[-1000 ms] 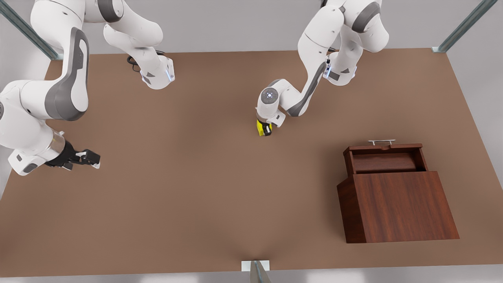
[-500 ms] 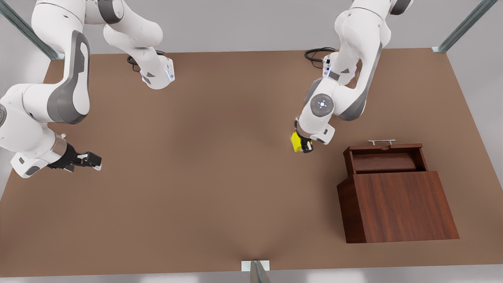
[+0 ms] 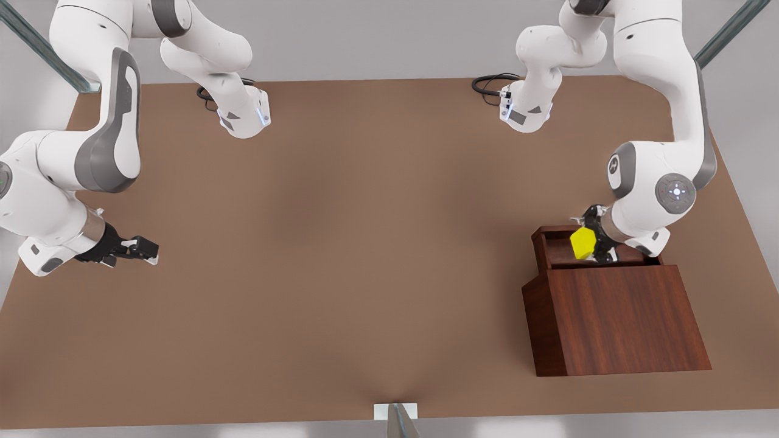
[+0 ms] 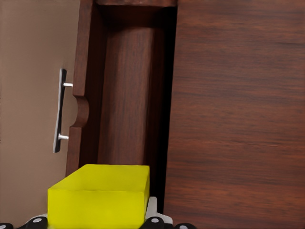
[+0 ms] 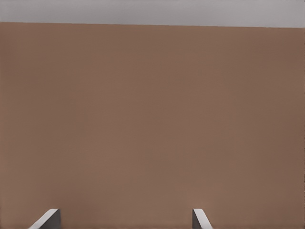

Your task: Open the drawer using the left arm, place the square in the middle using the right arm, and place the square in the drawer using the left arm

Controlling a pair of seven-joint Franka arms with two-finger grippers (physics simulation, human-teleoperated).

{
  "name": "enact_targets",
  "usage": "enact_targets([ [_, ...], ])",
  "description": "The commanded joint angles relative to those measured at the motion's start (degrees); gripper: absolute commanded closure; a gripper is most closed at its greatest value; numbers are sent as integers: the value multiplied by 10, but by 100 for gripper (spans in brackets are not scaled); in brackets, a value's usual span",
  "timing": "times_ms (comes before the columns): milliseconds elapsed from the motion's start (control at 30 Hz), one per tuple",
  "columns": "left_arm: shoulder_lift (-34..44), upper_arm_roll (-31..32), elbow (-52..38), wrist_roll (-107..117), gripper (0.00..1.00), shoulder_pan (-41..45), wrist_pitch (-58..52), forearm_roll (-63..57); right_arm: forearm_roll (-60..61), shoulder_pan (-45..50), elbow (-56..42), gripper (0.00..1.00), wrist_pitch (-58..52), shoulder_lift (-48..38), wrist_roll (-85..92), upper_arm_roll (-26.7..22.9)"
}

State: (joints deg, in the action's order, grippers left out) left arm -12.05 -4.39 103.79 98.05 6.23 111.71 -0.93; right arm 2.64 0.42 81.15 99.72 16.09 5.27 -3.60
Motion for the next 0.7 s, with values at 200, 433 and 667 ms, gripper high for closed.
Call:
enact_targets([
  [200, -18, 0, 19, 3, 34, -2, 6, -27, 0, 1, 3, 0, 9, 3, 0, 0],
  [433, -22, -4, 19, -2, 0, -3, 5, -27, 1, 1, 3, 0, 13, 4, -1, 0],
  [667, 7, 44, -225, -622, 0, 5, -316, -28, 0, 0, 4, 0, 12, 4, -1, 6],
])
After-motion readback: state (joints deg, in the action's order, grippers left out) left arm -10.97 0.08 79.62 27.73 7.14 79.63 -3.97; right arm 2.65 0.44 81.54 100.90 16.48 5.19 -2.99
